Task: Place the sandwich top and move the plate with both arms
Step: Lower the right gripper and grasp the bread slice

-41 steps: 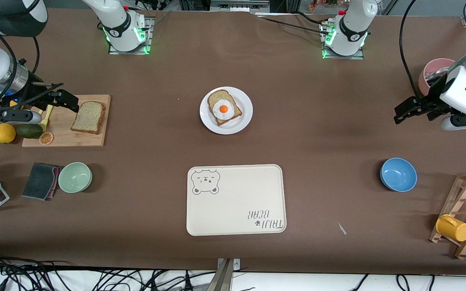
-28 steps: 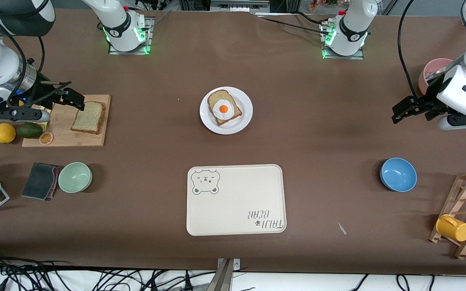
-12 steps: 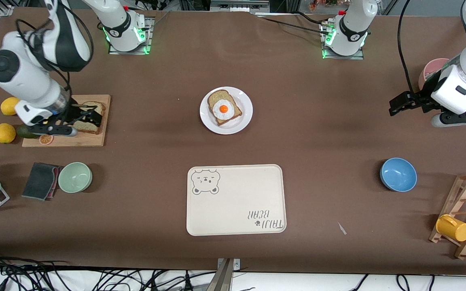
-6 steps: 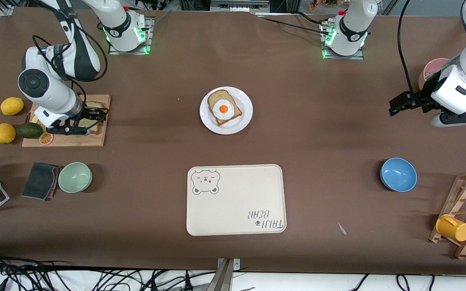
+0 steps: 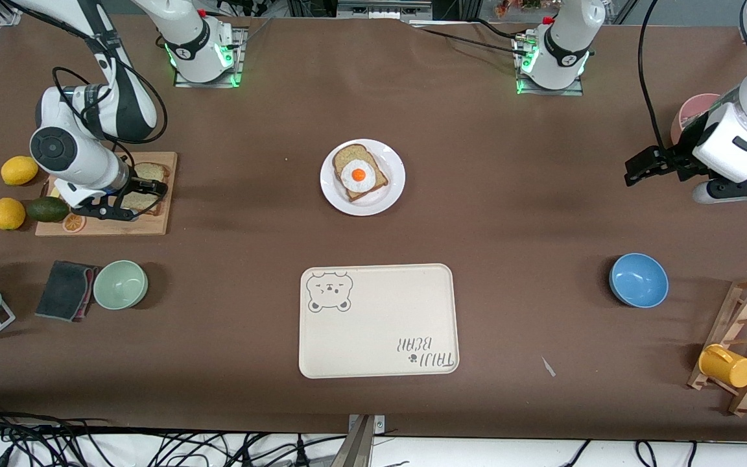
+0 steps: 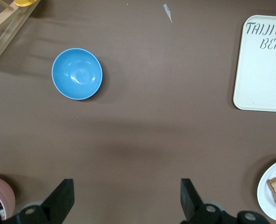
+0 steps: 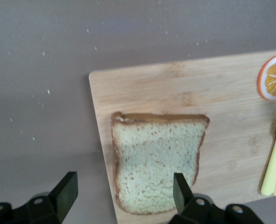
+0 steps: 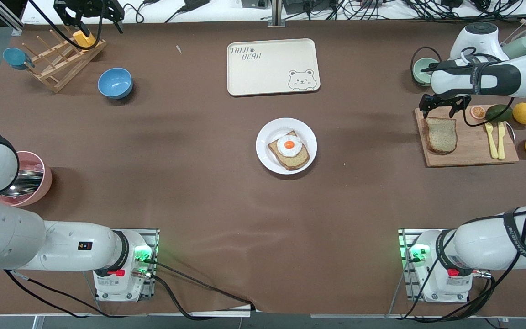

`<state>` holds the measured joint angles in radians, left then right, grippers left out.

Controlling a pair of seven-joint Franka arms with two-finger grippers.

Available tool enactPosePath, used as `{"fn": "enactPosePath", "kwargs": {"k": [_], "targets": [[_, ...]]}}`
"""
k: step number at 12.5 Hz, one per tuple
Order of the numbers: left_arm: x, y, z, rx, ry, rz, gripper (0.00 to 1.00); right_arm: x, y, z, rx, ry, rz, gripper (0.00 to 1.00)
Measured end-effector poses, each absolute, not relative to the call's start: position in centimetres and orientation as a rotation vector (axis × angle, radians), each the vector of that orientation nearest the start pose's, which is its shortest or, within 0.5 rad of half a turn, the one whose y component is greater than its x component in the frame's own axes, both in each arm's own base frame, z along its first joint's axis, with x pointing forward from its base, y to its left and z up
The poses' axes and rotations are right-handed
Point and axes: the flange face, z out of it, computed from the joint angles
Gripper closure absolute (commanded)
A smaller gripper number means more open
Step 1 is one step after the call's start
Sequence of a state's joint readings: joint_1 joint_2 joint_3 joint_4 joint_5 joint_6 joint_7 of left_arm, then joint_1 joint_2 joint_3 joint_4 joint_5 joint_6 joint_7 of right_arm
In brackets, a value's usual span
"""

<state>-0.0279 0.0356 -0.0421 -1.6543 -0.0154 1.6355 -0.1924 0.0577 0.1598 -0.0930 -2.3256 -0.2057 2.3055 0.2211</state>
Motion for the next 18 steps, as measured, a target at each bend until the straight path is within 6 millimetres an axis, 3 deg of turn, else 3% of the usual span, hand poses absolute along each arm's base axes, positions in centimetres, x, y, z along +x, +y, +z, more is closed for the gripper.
{"fn": "enactPosePath", "kwargs": {"k": [5, 11, 14, 18], "targets": [[56.5, -4.1, 57.1, -3.144, -0.195, 0.087, 0.0, 51.1, -1.6, 23.2, -3.301, 0.19, 0.166, 0.08], [56.5, -4.1, 57.1, -3.144, -0.195, 0.087, 0.0, 53.6, -2.4, 25.4, -3.309, 0.231, 0.059, 0.08], [56.5, -4.1, 57.1, -3.144, -0.195, 0.087, 0.0, 53.8, -2.5, 25.9, -3.309, 0.292, 0.068, 0.12], [56.5, -4.0, 57.1, -3.144, -0.196, 0.086, 0.0, 52.5, -0.9, 22.6, -3.311, 0.351, 0.167, 0.13]]}}
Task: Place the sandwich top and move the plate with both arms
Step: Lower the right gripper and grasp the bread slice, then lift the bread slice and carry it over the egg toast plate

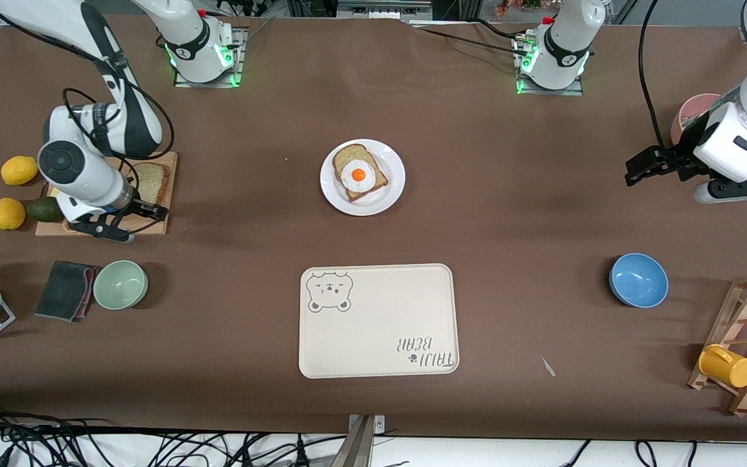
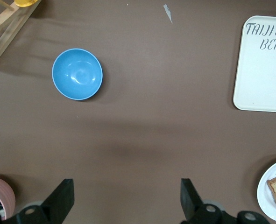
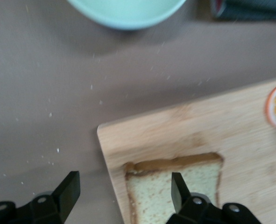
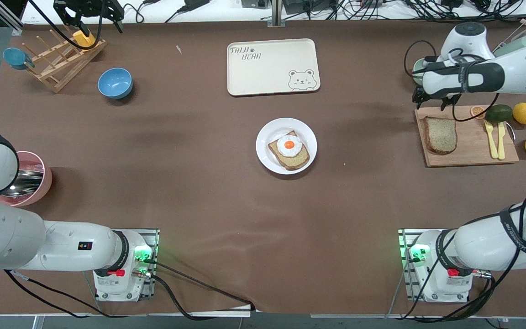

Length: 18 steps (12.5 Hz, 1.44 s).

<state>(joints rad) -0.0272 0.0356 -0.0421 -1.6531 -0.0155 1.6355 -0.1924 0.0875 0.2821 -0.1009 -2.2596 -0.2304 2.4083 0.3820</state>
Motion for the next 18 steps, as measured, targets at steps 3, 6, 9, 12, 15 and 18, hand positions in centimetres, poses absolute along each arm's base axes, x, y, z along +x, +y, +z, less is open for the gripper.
{"fn": "enactPosePath", "kwargs": {"k": [3, 6, 9, 12, 15, 18], "targets": [[56.5, -4.0, 57.1, -3.144, -0.196, 0.086, 0.0, 51.6, -0.2, 21.1, -3.317, 0.349, 0.224, 0.14], [56.5, -4.0, 57.1, -3.144, -0.196, 0.086, 0.0, 51.1, 0.9, 20.9, -3.384, 0.282, 0.276, 0.17], [56.5, -4.0, 57.1, -3.144, -0.197, 0.086, 0.0, 50.2, 3.4, 20.3, -3.441, 0.33, 0.343, 0.17], [56.5, -4.0, 57.1, -3.144, -0.197, 0.086, 0.0, 49.2, 5.8, 19.4, -3.517, 0.339, 0.376, 0.17], [56.5, -4.0, 57.1, -3.144, -0.196, 0.086, 0.0, 49.3, 5.1, 19.5, -3.569, 0.297, 0.363, 0.18], [56.5, -4.0, 57.1, -3.144, -0.196, 0.086, 0.0, 49.5, 3.0, 19.6, -3.581, 0.347, 0.367, 0.24]]}}
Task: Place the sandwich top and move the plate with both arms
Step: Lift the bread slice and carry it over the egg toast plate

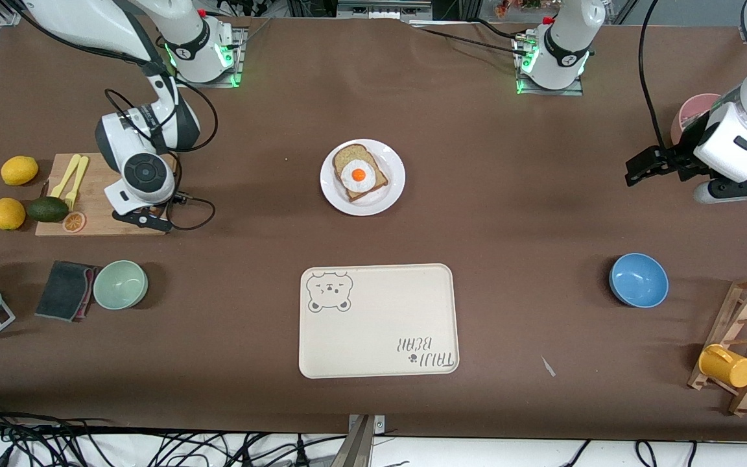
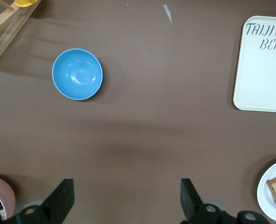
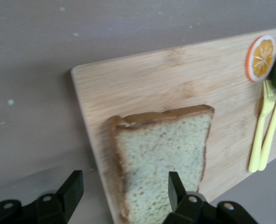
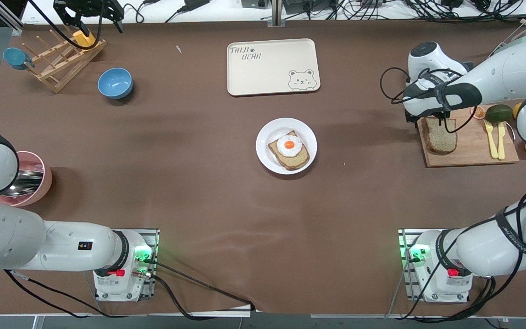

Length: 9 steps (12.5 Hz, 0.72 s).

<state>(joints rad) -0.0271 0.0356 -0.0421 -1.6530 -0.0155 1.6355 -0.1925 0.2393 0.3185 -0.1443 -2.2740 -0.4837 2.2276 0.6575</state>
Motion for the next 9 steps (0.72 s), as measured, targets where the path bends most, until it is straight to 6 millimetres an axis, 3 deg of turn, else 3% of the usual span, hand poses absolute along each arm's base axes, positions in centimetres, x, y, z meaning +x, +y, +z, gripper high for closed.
{"fn": "enactPosePath", "kwargs": {"k": [3, 9], "targets": [[56.5, -4.0, 57.1, -3.144, -0.196, 0.086, 0.0, 49.6, 1.5, 19.6, -3.579, 0.398, 0.37, 0.33], [56.5, -4.0, 57.1, -3.144, -0.196, 0.086, 0.0, 49.7, 0.6, 19.3, -3.57, 0.427, 0.365, 0.36]]}}
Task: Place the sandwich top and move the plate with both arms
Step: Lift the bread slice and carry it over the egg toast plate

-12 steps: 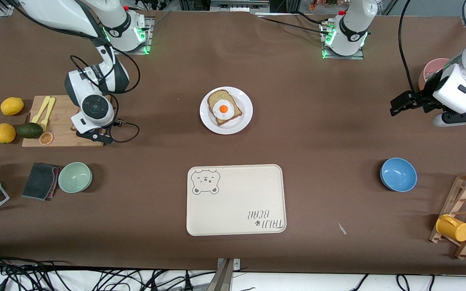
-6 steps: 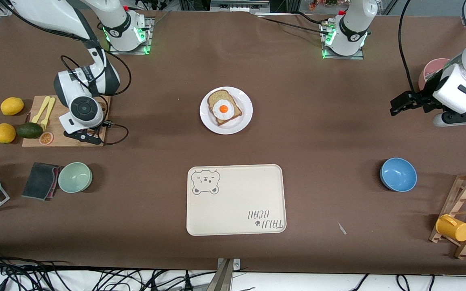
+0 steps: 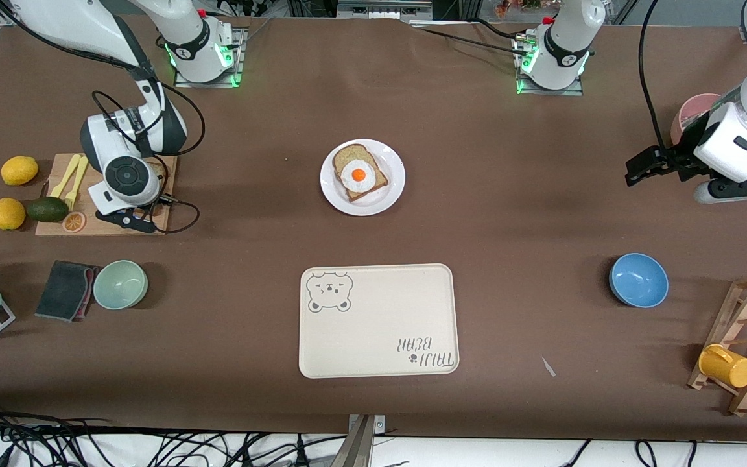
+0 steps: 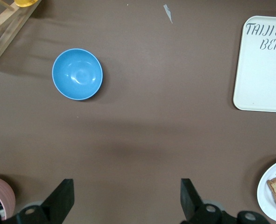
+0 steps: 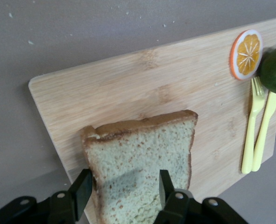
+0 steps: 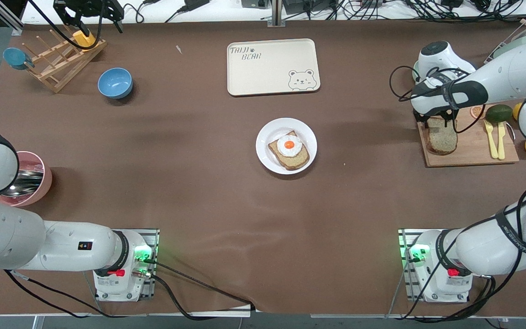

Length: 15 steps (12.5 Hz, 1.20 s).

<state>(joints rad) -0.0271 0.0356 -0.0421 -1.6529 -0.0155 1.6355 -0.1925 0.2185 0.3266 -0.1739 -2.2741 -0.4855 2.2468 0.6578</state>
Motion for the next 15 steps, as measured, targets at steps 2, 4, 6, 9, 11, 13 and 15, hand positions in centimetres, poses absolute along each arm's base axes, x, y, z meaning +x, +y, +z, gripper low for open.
{"fn": "enactPosePath", "kwargs": {"k": [2, 4, 6, 9, 11, 13, 15], "targets": [[56.55, -4.04, 57.12, -3.144, -0.196, 0.086, 0.0, 49.83, 0.62, 19.34, -3.567, 0.428, 0.351, 0.38], [56.55, -4.04, 57.12, -3.144, -0.196, 0.086, 0.0, 49.95, 0.71, 19.37, -3.563, 0.426, 0.333, 0.39], [56.55, -4.04, 57.12, -3.144, -0.196, 0.086, 0.0, 49.99, 0.72, 19.3, -3.556, 0.434, 0.329, 0.39], [56.55, -4.04, 57.12, -3.144, -0.196, 0.086, 0.0, 50.04, 0.77, 19.1, -3.531, 0.467, 0.326, 0.39], [56.56, -4.04, 57.2, -3.144, -0.196, 0.084, 0.0, 50.01, 0.75, 18.89, -3.529, 0.469, 0.33, 0.42], [56.61, -4.08, 57.59, -3.146, -0.195, 0.071, 0.0, 49.95, 0.29, 18.6, -3.523, 0.488, 0.342, 0.46], [56.63, -4.09, 57.72, -3.146, -0.195, 0.066, 0.0, 49.99, 0.07, 18.49, -3.514, 0.501, 0.342, 0.68]]}}
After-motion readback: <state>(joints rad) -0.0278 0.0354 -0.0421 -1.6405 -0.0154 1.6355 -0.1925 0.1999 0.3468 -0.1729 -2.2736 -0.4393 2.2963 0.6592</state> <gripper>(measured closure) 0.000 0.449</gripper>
